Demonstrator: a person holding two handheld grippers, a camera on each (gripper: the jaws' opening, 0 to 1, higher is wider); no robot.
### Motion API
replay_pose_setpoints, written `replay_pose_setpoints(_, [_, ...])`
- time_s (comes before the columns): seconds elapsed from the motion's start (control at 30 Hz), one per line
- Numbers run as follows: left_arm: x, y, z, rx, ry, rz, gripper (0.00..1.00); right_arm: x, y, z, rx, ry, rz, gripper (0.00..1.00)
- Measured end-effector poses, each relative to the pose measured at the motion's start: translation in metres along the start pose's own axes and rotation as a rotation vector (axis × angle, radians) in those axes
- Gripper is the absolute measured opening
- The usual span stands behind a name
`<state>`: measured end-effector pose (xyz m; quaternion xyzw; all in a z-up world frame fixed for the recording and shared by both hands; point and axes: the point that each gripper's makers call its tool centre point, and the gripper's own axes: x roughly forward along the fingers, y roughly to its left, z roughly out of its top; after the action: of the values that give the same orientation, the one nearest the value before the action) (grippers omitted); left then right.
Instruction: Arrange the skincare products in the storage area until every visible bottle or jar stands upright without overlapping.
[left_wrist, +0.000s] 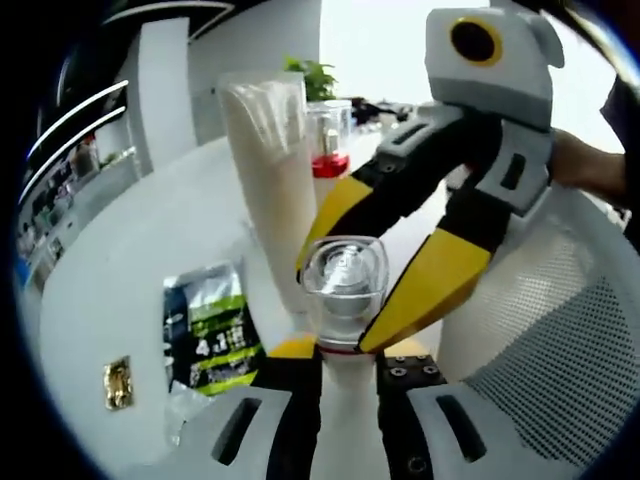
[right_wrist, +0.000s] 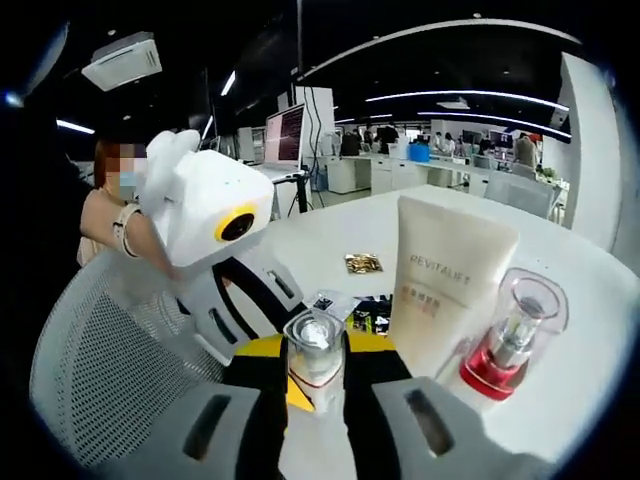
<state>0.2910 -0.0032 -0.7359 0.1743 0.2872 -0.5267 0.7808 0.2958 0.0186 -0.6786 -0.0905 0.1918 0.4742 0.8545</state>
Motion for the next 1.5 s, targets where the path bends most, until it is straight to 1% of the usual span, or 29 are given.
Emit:
replay_pose_setpoints(0.07, [0.001,0.002,0.001,0.001,-0.007,-0.002,0.16,0.000,-0.001,0.001,-0.002,0.000,-0.009,0.20])
replay_pose_setpoints(0.1, [0.001,0.003,0.001,0.004,-0.009,-0.002,0.16,0.001,-0.003,0.001,0.018,0.000,-0.019,0.20])
replay_pose_setpoints(0.17, [0.002,0.004,0.002,0.007,-0.019,-0.008,0.16,0.001,-0.004,0.002,-0.004,0.003,-0.022,0.20])
replay_pose_setpoints(0.27, [0.003,0.005,0.003,0.005,-0.029,-0.013,0.16,0.001,-0.004,0.002,-0.007,0.020,-0.034,0.21])
replay_pose_setpoints(0.3, [0.003,0.005,0.003,0.005,-0.031,-0.014,0.16,0.001,-0.004,0.002,0.007,0.028,-0.039,0.21])
replay_pose_setpoints(0.4, [0.003,0.004,0.003,0.017,-0.037,-0.017,0.16,0.000,-0.003,0.002,0.009,0.030,-0.029,0.22])
replay_pose_setpoints(0.47, [0.003,0.004,0.003,0.024,-0.038,-0.019,0.16,-0.003,-0.002,-0.001,0.019,0.046,-0.016,0.24])
replay_pose_setpoints(0.6, [0.004,0.003,0.004,0.037,-0.053,-0.053,0.17,-0.011,-0.004,-0.014,0.008,0.106,0.001,0.22])
replay_pose_setpoints(0.7, [0.005,0.002,0.005,0.061,-0.062,-0.052,0.17,-0.015,-0.007,-0.023,0.008,0.143,0.000,0.22])
replay_pose_setpoints(0.73, [0.005,0.003,0.006,0.070,-0.070,-0.042,0.18,-0.016,-0.008,-0.024,0.011,0.148,-0.001,0.22])
replay_pose_setpoints(0.87, [0.004,0.004,0.007,0.082,-0.076,-0.038,0.19,-0.015,-0.010,-0.029,0.008,0.170,0.006,0.22])
replay_pose_setpoints(0.9, [0.003,0.005,0.007,0.085,-0.070,-0.036,0.20,-0.015,-0.010,-0.031,0.008,0.179,0.009,0.22])
replay_pose_setpoints(0.97, [0.000,0.007,0.006,0.091,-0.058,-0.022,0.27,-0.013,-0.010,-0.034,0.000,0.200,0.017,0.22])
replay_pose_setpoints(1.0, [-0.001,0.007,0.004,0.088,-0.046,-0.020,0.29,-0.012,-0.010,-0.035,-0.007,0.204,0.022,0.22])
replay_pose_setpoints(1.07, [-0.004,0.010,-0.003,0.074,-0.011,-0.004,0.25,-0.011,-0.009,-0.037,-0.014,0.221,0.030,0.21])
replay_pose_setpoints(1.13, [-0.007,0.008,-0.009,0.068,0.024,-0.012,0.21,-0.008,-0.010,-0.039,-0.034,0.236,0.030,0.21])
replay_pose_setpoints(1.2, [-0.009,0.005,-0.017,0.042,0.069,-0.019,0.16,-0.007,-0.010,-0.041,-0.036,0.245,0.034,0.21])
replay_pose_setpoints(1.23, [-0.009,0.003,-0.018,0.037,0.072,-0.029,0.15,-0.005,-0.010,-0.042,-0.037,0.247,0.036,0.21])
replay_pose_setpoints(1.3, [-0.009,0.000,-0.023,0.031,0.105,-0.040,0.15,-0.003,-0.009,-0.043,-0.036,0.254,0.047,0.20])
replay_pose_setpoints(1.37, [-0.008,-0.002,-0.023,0.045,0.115,-0.040,0.15,-0.001,-0.008,-0.043,-0.039,0.258,0.054,0.20])
replay_pose_setpoints(1.5, [-0.007,-0.003,-0.014,0.048,0.087,-0.049,0.14,0.000,-0.007,-0.046,-0.056,0.275,0.057,0.19])
